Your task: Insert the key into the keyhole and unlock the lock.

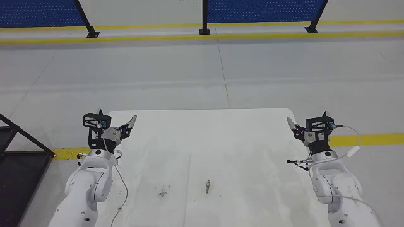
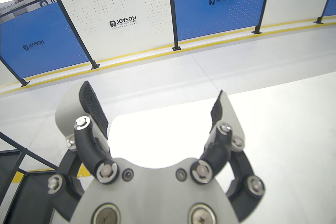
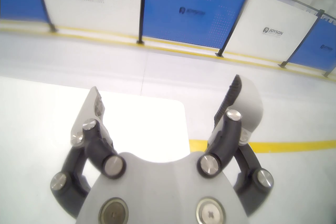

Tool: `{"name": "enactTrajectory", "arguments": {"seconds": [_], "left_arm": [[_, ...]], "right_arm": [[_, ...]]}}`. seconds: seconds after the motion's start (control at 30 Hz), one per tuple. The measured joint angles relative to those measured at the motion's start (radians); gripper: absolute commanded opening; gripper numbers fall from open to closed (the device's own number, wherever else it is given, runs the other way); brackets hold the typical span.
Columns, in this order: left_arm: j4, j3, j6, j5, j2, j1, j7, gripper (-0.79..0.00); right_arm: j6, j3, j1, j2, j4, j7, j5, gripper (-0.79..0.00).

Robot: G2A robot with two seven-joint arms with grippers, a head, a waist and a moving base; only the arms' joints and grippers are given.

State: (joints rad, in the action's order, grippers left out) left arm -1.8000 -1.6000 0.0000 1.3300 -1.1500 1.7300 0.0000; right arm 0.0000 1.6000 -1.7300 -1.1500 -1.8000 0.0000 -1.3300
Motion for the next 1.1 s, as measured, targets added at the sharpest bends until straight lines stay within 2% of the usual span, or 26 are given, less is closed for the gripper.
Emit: {"name": "enactTrajectory", "arguments": {"seconds": [0.33, 0.47, 0.53, 0.67, 0.83, 0.97, 1.1], "left_arm": [[-0.001, 0.001, -0.004, 0.002, 0.0, -0.001, -0.001, 0.0], [-0.028, -0.022, -0.108, -0.009, 0.006, 0.023, -0.007, 0.0], [-0.063, -0.042, -0.158, -0.007, 0.01, 0.063, -0.005, 0.0], [-0.171, -0.101, -0.286, 0.024, 0.02, 0.214, -0.022, 0.0], [-0.291, -0.14, -0.38, 0.044, 0.024, 0.399, -0.099, 0.0], [-0.342, -0.109, -0.43, 0.092, 0.025, 0.504, -0.168, 0.0], [-0.342, -0.036, -0.386, 0.193, 0.023, 0.536, -0.224, 0.0]], "right_arm": [[0.0, 0.0, 0.0, 0.0, 0.0, 0.0, 0.0, 0.0], [0.0, 0.0, 0.0, 0.0, 0.0, 0.0, 0.0, 0.0], [0.0, 0.0, 0.0, 0.0, 0.0, 0.0, 0.0, 0.0], [0.0, 0.0, 0.0, 0.0, 0.0, 0.0, 0.0, 0.0], [0.0, 0.0, 0.0, 0.0, 0.0, 0.0, 0.0, 0.0], [0.0, 0.0, 0.0, 0.0, 0.0, 0.0, 0.0, 0.0], [0.0, 0.0, 0.0, 0.0, 0.0, 0.0, 0.0, 0.0]]}}
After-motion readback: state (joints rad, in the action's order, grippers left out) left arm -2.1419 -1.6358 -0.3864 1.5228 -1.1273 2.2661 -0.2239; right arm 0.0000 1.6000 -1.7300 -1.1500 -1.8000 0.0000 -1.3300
